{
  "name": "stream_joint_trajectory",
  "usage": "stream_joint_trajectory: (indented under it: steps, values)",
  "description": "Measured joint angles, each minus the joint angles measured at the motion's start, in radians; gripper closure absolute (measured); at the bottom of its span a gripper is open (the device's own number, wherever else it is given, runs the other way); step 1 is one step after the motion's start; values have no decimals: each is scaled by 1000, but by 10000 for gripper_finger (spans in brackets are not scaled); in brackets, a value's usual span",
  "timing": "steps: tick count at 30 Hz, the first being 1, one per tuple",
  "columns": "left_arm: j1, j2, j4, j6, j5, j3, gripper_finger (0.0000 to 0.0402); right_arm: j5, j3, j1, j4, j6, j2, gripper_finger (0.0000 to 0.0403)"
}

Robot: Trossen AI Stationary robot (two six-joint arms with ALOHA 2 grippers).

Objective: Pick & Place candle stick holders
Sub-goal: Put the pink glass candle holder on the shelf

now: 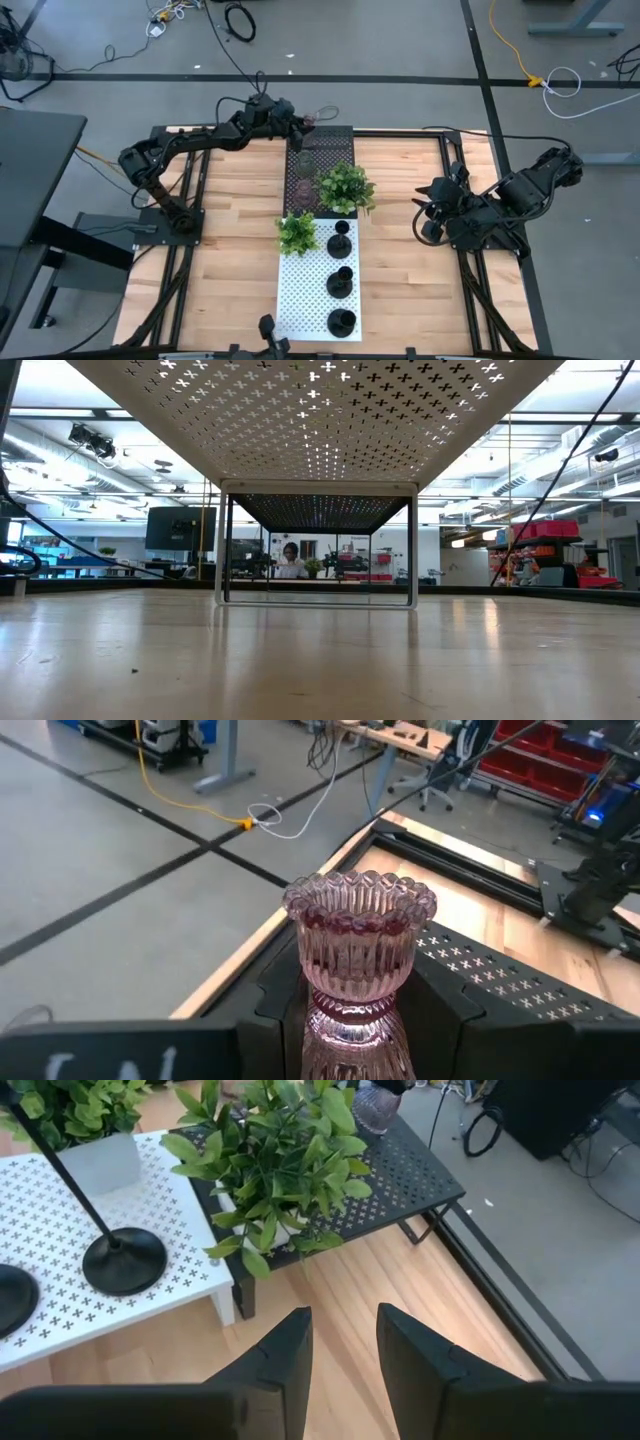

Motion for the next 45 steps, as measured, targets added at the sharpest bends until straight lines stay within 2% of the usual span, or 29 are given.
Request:
stream_joint_trajectory:
  steps: [3,7,21,30,38,45]
  values:
    - [7,1,81,-25,33,-36,281,12,0,0,0,0,0,289]
    - [6,1,133,-21,26,-57,281,16,0,0,2,0,0,289]
    - [7,1,129,53,45,-66,281,26,0,0,21,0,0,289]
    - [6,0,122,30,58,-66,281,27,0,0,22,0,0,289]
    - [6,0,122,-22,126,-67,207,39,0,0,31,-8,0,289]
    - [6,0,124,-27,95,-67,225,37,0,0,51,-17,0,289]
